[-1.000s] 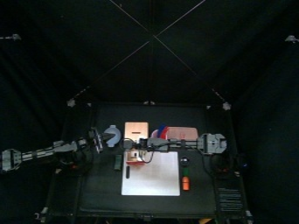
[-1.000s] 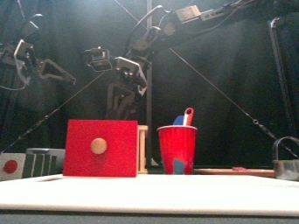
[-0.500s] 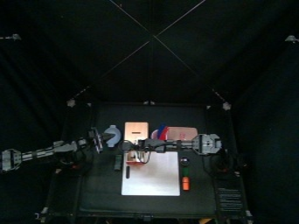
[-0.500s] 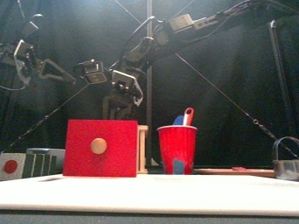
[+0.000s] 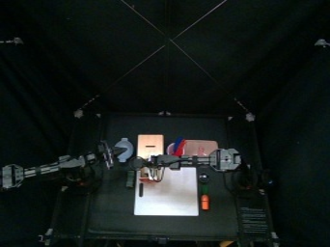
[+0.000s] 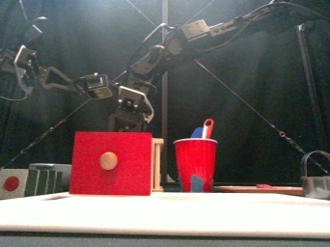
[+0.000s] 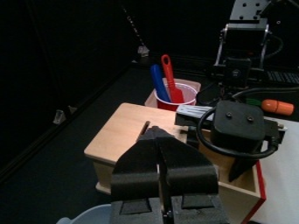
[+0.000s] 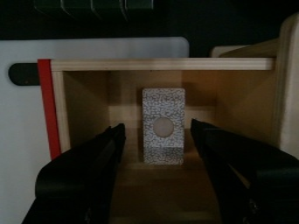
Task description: Grab rice from open drawer
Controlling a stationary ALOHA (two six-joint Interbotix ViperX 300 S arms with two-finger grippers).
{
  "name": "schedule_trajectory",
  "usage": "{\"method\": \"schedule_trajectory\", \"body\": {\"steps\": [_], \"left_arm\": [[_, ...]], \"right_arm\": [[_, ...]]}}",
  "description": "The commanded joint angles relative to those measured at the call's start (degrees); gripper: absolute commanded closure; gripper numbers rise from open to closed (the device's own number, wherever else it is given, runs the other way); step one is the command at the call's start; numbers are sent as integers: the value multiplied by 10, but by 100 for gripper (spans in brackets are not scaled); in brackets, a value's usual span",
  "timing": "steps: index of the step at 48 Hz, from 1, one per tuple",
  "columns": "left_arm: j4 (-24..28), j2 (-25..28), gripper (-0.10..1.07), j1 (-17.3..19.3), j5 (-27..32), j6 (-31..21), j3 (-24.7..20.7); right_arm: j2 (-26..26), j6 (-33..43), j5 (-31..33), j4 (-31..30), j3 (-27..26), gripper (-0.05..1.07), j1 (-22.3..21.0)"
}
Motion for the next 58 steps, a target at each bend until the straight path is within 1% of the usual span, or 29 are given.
{"method": "schedule_trajectory", "body": {"steps": [1,32,42,46,58], "left_arm": [[1,3,87,2,-5,0,-9],[0,3,87,2,-5,0,-9],[0,3,87,2,-5,0,-9],[0,3,87,2,-5,0,-9],[0,3,87,2,-5,0,-9]], "right_arm": [[-13,3,-1,-9,-14,9,-4],[9,-1,7,-19,-15,10,-4],[14,3,8,-33,-15,10,-4],[14,3,8,-35,-14,13,-4],[14,0,8,-36,-12,31,-3]]}}
